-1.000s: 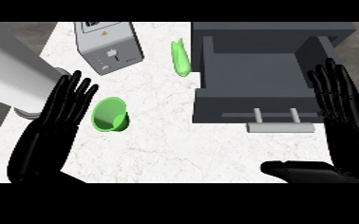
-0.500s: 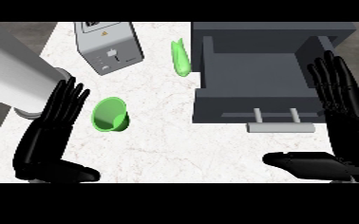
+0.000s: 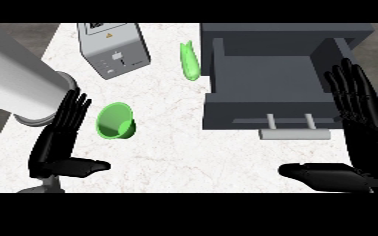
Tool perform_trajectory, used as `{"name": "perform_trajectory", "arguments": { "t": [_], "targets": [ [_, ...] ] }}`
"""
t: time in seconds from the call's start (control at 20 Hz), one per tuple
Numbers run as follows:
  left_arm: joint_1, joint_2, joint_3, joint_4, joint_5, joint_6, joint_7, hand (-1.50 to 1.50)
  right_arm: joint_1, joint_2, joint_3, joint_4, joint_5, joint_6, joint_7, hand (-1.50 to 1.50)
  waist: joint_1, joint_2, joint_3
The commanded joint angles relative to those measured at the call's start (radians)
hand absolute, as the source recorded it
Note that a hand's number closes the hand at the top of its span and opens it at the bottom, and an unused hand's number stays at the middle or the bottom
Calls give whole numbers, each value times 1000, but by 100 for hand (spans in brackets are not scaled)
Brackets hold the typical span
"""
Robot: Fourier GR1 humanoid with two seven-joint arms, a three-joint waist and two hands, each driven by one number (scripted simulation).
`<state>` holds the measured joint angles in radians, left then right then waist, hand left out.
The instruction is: Pick up the cup, place it into the drawer and close the drawer
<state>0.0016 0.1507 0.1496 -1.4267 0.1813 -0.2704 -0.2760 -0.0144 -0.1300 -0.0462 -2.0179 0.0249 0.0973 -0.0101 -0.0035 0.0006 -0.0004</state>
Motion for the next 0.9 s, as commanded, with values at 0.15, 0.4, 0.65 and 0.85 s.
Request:
{"name": "perform_trajectory", "arguments": {
  "t": [0.15,0.4,0.65,0.85],
  "targets": [
    [-61,20,32,253,-73,12,-127,-150,-8,-30,-56,-33,-50,37,45,-150,-1,0,0],
    [-193,23,58,574,-133,32,-319,-150,6,-17,-36,-21,-41,50,10,-150,-8,1,-1],
    [-276,64,88,772,-132,-7,-437,-150,-9,-34,-87,53,-55,82,-52,-150,-4,1,0],
    [-328,123,122,1003,-154,-59,-616,-150,-56,13,-4,14,19,22,27,-150,-7,3,-1]
  ]
}}
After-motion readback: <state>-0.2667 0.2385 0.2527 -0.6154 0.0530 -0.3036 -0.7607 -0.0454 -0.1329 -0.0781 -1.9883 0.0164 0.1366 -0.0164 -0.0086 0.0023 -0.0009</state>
